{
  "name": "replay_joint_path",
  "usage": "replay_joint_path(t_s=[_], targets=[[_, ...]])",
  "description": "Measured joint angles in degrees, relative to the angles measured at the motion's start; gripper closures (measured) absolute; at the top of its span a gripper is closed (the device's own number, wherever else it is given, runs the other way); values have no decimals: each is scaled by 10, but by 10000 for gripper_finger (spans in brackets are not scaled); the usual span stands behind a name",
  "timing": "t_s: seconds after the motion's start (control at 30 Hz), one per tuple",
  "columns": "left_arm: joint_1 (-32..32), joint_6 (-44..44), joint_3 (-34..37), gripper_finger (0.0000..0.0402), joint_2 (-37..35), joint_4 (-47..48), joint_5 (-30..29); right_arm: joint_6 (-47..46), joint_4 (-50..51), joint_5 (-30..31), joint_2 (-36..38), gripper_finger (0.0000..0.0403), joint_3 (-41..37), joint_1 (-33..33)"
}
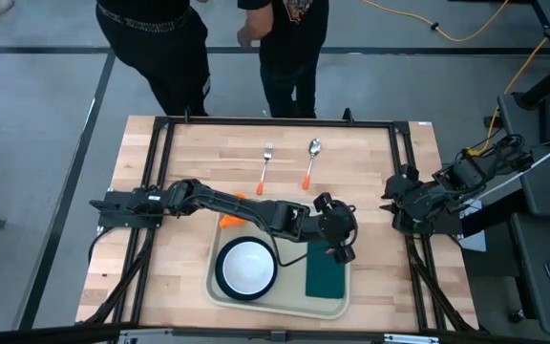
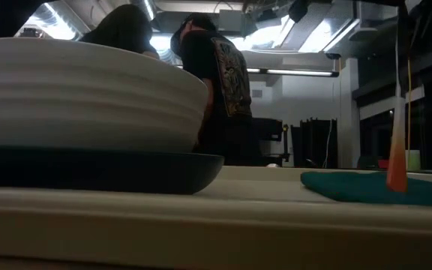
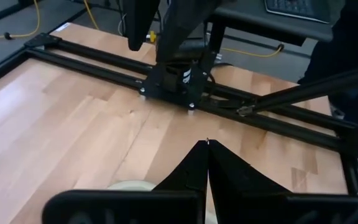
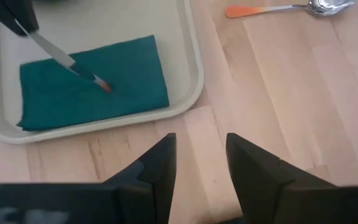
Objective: Set up tray
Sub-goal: Put the orange knife on the napkin
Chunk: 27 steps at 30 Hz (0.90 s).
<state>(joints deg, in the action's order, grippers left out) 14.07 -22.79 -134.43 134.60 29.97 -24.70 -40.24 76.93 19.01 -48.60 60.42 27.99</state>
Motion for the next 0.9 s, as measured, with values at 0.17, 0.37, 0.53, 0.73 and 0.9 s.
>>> replay_joint_path(t_s=[0.17, 0.37, 0.53, 0.73, 0.9], targets=[[3, 13, -4, 400, -6, -5, -11, 0, -103, -6, 4, 258, -45, 0], [5, 32, -7, 400, -35, 7, -52, -34, -254, -87, 3, 258, -169, 0], [6, 41, -3, 400, -45, 22, -61, -60, -358, -109, 6, 258, -234, 15], [6, 41, -2, 400, -46, 17, -62, -60, -508, -48, 3, 258, -280, 23], [6, 46, -4, 400, -46, 13, -62, -82, -513, -15, 0, 258, -301, 23]])
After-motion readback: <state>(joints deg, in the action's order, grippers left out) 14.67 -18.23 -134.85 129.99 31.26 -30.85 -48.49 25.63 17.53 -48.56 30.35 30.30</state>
